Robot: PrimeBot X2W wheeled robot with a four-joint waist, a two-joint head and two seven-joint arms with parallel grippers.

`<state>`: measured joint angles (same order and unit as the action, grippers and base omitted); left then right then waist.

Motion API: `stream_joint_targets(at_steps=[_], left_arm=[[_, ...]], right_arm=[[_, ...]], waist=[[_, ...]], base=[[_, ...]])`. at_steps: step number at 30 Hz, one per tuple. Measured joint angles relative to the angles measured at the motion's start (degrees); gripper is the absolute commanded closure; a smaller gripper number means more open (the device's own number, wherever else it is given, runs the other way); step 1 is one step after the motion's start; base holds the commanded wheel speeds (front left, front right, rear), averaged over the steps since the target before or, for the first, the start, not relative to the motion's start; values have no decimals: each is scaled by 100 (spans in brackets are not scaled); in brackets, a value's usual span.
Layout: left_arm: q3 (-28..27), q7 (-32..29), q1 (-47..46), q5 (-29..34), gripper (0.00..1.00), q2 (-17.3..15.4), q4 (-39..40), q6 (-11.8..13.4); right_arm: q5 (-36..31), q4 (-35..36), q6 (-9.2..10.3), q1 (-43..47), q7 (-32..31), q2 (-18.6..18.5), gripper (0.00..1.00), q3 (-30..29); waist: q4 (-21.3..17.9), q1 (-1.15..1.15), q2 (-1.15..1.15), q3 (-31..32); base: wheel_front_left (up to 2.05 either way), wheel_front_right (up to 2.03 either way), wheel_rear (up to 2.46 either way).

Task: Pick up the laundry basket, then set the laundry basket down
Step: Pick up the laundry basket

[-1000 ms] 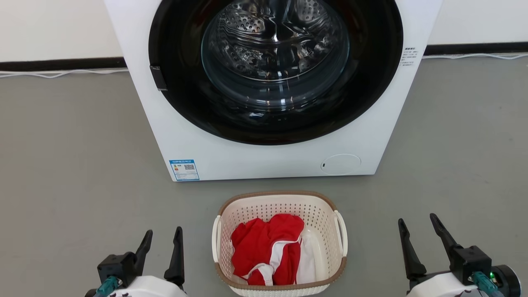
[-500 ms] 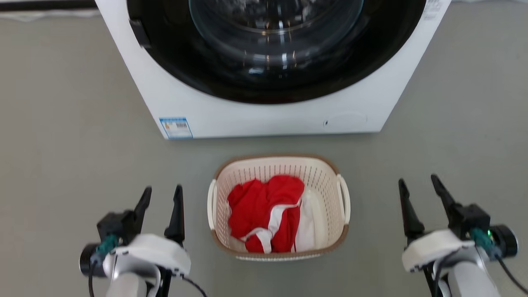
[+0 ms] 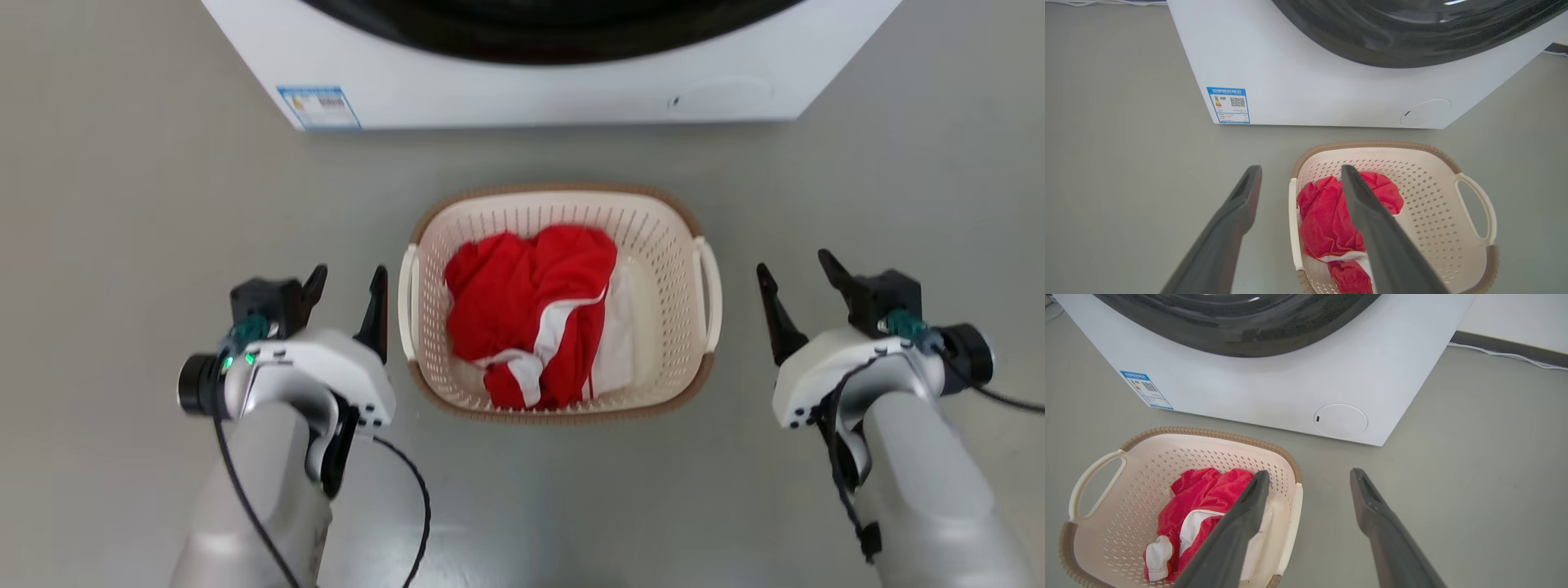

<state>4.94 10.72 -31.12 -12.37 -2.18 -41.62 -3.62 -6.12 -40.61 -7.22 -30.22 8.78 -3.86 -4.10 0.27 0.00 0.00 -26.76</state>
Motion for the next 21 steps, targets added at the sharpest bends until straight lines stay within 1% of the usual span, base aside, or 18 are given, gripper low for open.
stream_joint_targets(at_steps=[3, 7, 10, 15, 21], left_arm=[[101, -148, -385, 30, 0, 12, -349, -1], [211, -278, -848, 59, 0, 30, -745, 9], [300, -370, -1157, 85, 0, 37, -1001, 58], [407, -525, -1594, 67, 0, 43, -1363, 68], [471, -567, -1921, 12, 0, 55, -1761, 203]], right_arm=[[-1, -311, 0, -301, -234, -121, 0, 83], [-1, -627, 0, -710, -367, -224, 0, 144], [-1, -828, 0, -993, -374, -246, 0, 180], [-56, -1170, 0, -1367, -375, -252, 0, 237], [-93, -1625, 0, -1728, -347, -250, 0, 234]], waist=[[28, 0, 0, -296], [64, 0, 0, -654], [86, 0, 0, -882], [103, 0, 0, -1224], [40, 0, 0, -1506]], base=[[0, 0, 0], [0, 0, 0], [0, 0, 0], [0, 0, 0], [0, 0, 0]])
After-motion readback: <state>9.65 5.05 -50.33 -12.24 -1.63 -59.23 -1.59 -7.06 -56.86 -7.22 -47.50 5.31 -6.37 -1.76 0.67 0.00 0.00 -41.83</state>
